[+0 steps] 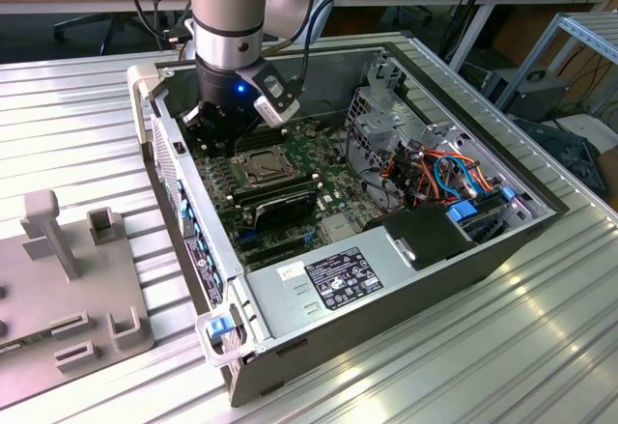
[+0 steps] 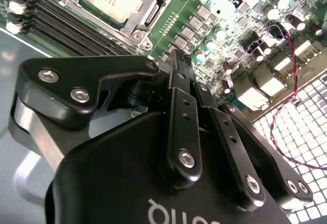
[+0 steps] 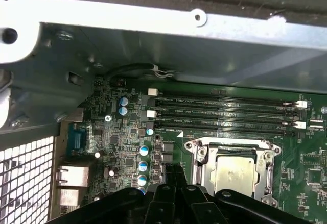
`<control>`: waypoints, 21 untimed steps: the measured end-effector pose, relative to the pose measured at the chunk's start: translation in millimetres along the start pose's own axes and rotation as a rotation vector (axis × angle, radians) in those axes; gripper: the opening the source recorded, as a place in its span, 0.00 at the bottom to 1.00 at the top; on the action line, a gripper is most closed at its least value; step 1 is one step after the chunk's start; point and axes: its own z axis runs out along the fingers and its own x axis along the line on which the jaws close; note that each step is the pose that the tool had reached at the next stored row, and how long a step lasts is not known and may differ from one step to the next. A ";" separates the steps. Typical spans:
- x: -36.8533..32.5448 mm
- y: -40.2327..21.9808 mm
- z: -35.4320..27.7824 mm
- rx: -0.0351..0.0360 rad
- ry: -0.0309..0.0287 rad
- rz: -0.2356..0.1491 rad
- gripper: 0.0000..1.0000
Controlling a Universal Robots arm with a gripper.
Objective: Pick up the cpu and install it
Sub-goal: 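Install the first cpu locking lever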
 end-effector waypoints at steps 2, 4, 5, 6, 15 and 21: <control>0.0 0.0 0.0 0.0000 -0.0004 0.000 0.11; 0.9 0.4 -0.5 0.0001 -0.0013 0.000 0.11; 0.9 0.7 -1.4 0.0003 -0.0016 0.000 0.11; 0.7 0.8 -2.8 0.0003 -0.0019 0.000 0.11; -0.4 2.0 -21.6 0.0008 -0.0110 -0.001 0.11; 2.0 3.3 -23.5 0.0015 -0.0188 -0.001 0.11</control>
